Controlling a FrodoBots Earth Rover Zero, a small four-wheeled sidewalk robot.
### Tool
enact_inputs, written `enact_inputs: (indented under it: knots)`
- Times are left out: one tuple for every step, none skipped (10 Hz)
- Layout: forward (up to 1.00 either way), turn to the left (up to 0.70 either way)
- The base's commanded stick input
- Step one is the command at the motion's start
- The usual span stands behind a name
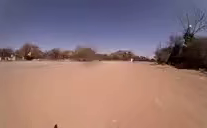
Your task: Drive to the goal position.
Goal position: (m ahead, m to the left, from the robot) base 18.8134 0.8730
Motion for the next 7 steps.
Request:
enact_inputs:
  knots:
    - [1.00,0.00]
    - [1.00,0.00]
    - [1.00,0.00]
    - [1.00,0.00]
    - [1.00,0.00]
    - [1.00,0.00]
    - [1.00,0.00]
